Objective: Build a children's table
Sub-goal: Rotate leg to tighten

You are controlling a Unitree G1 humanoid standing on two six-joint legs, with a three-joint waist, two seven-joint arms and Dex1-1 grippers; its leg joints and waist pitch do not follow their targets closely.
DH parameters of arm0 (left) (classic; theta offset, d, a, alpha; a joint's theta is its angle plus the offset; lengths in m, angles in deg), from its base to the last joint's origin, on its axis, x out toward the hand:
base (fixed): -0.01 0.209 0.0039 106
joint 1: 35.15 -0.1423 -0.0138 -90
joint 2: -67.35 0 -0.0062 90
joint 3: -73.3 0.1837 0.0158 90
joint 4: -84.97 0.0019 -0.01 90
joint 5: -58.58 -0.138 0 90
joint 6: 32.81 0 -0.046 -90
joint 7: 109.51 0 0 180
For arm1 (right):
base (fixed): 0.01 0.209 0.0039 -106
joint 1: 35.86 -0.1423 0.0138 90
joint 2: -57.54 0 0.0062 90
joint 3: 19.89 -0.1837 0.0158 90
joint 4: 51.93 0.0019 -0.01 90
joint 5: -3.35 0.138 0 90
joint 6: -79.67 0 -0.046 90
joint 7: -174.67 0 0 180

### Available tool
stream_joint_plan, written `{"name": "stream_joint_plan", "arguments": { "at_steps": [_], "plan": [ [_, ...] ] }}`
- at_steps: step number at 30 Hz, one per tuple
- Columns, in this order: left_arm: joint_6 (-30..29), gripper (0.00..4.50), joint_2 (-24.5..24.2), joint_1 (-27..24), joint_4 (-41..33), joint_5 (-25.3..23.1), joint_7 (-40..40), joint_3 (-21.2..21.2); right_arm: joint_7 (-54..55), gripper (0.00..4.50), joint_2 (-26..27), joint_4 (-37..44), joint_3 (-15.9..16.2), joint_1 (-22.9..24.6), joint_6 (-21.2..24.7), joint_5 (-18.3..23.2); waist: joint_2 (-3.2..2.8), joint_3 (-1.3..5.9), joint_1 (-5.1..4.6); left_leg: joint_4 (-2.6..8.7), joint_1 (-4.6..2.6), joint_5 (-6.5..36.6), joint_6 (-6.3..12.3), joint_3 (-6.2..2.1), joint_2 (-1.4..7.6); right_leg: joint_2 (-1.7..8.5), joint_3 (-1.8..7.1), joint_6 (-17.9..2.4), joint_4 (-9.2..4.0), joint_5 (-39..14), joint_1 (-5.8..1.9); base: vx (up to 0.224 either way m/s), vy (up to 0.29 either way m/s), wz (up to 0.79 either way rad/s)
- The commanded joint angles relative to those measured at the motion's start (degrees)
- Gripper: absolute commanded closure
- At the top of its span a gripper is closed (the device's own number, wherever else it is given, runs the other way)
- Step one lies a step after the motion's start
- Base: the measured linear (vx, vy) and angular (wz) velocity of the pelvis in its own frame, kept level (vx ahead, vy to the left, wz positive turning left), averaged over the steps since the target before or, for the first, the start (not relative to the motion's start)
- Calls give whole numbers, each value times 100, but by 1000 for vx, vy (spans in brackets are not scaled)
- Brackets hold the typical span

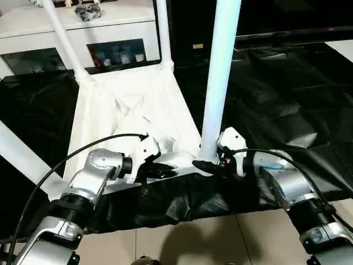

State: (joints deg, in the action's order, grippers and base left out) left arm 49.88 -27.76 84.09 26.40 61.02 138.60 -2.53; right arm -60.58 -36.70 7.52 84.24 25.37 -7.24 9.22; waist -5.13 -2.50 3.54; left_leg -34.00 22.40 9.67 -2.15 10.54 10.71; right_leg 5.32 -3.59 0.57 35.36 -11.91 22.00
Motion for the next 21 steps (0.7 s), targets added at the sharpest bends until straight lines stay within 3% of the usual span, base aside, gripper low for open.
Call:
{"name": "stream_joint_plan", "arguments": {
  "at_steps": [1, 3, 6, 8, 9, 12, 14, 17, 19, 21],
  "plan": [
    [77, 450, 81, 95, 87, 66, 16, 2, -29, 175, 80, -128, -10, -120, -90, -7, 145, 384, 19, 338, -99, 986, 479, -69, 217, 298, 199, -1563, -379, -652, -220, 0, 0, 0],
    [76, 450, 218, 157, 132, -41, -362, -17, 107, 175, 171, -210, -98, -91, -92, 19, 179, 380, 10, 341, -96, 988, 476, -63, 223, 299, 206, -1565, -386, -639, -217, 0, 0, 0],
    [48, 450, 323, 198, 154, -172, -705, -3, 417, 175, 300, -236, -179, -58, -108, 4, 177, 376, 12, 352, -108, 1010, 449, -71, 229, 306, 211, -1539, -393, -713, -209, 0, 0, 0],
    [-133, 450, 747, 286, 79, -381, -1626, -31, 1790, 175, 921, -234, -476, 105, 111, -59, 189, 360, -12, 363, -111, 987, 378, -69, 235, 308, 231, -1496, -404, -790, -189, 0, 0, 0],
    [-245, 450, 949, 291, -1, -387, -1863, -35, 2272, 176, 1211, -186, -472, 235, 163, -148, 171, 355, -14, 377, -120, 1009, 333, -70, 234, 308, 232, -1478, -419, -861, -177, 0, 0, 0],
    [-350, 450, 1340, 265, -106, -527, -2291, 70, 3294, 176, 1939, -221, -392, 409, 151, -394, 204, 342, -38, 422, -133, 1285, 150, -83, 222, 307, 224, -1308, -465, -1277, -182, 0, 0, 0],
    [-323, 450, 1382, 257, -102, -572, -2338, 106, 3455, 176, 2062, -260, -378, 400, 150, -435, 196, 353, -56, 437, -136, 1402, 81, -94, 209, 312, 230, -1180, -491, -1432, -177, 0, 0, 0],
    [-246, 450, 1483, 200, -106, -594, -2392, 153, 3254, 176, 2343, -330, -41, 257, -198, -563, 187, 346, -78, 457, -126, 1600, 47, -102, 208, 308, 228, -1107, -508, -1492, -173, 0, 0, 0],
    [-168, 450, 1458, 177, -116, -601, -2343, 173, 3160, 176, 2360, -300, -65, 256, -251, -539, 187, 347, -89, 460, -134, 1641, 59, -103, 212, 311, 235, -1097, -518, -1477, -167, 0, 0, 0],
    [-69, 450, 1398, 135, -147, -594, -2240, 184, 3131, 120, 2354, -230, -193, 275, -198, -471, 191, 349, -100, 460, -122, 1579, 102, -101, 212, 309, 241, -1116, -510, -1354, -173, 0, 0, 0]
  ]
}}
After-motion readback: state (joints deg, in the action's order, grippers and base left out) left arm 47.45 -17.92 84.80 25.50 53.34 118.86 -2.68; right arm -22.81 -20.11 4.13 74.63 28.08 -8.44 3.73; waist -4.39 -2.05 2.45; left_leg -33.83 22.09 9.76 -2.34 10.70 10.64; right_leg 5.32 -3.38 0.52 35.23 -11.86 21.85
